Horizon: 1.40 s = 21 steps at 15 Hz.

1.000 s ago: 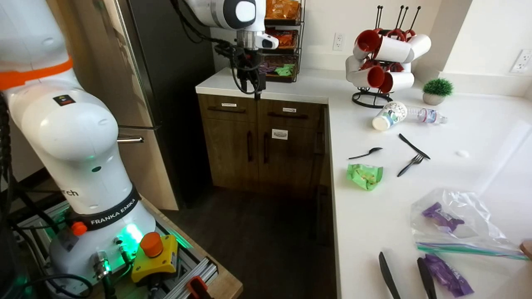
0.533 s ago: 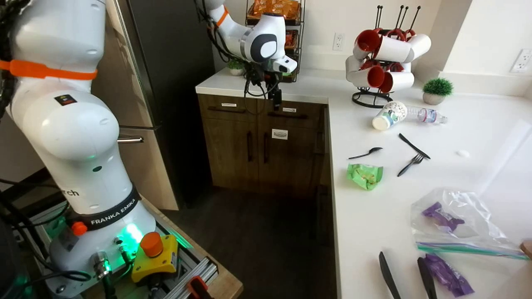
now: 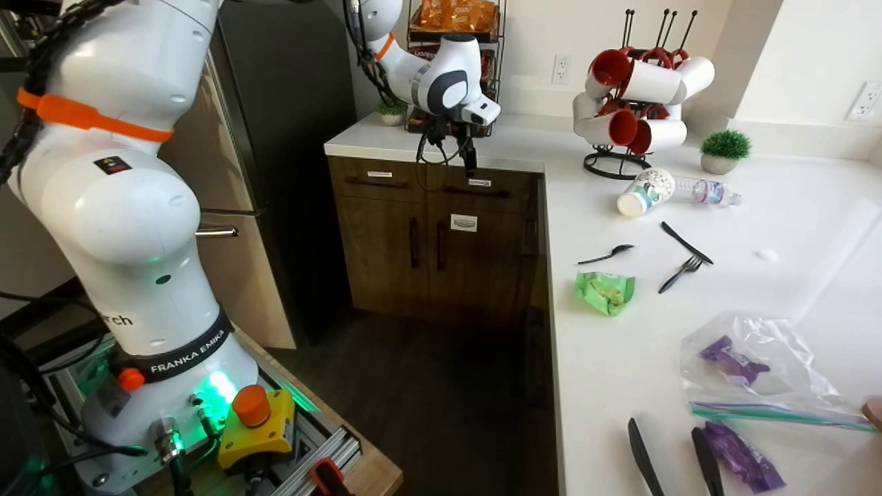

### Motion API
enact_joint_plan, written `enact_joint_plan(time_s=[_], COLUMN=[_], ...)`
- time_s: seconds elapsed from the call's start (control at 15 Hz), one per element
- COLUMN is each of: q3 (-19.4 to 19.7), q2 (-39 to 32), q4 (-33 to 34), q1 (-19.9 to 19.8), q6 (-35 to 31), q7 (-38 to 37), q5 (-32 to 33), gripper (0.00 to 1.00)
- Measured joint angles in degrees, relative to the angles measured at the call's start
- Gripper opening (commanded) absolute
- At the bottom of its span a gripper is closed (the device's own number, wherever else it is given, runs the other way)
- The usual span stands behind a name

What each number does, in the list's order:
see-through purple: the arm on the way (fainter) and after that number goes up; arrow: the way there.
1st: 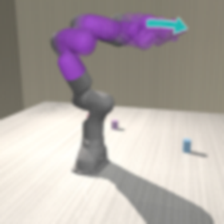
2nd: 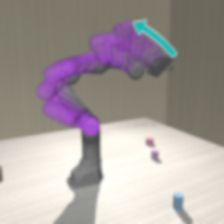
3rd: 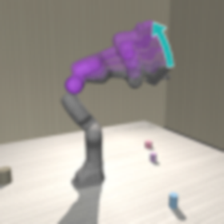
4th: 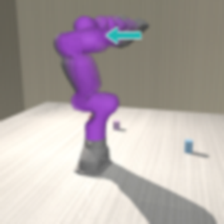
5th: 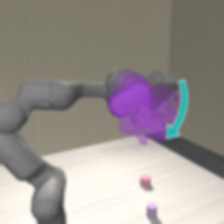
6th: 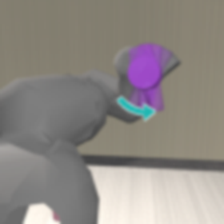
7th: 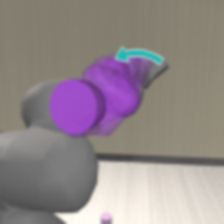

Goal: Open the top drawer of the cabinet on the left

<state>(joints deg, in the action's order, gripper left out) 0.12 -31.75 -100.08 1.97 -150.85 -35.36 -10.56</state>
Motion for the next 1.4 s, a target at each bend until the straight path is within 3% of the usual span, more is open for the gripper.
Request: enact_joint_plan(time_s=[0.53,1.4], q3=[0.38,-2.41], q2=[-1.79,-17.33], q4=[2.03,17.20], q1=[-0.08,-1.54], q6=[0.01,0.00], q7=[0.08,0.62], q5=[-2.22,-10.72], gripper=[1.00,1.00])
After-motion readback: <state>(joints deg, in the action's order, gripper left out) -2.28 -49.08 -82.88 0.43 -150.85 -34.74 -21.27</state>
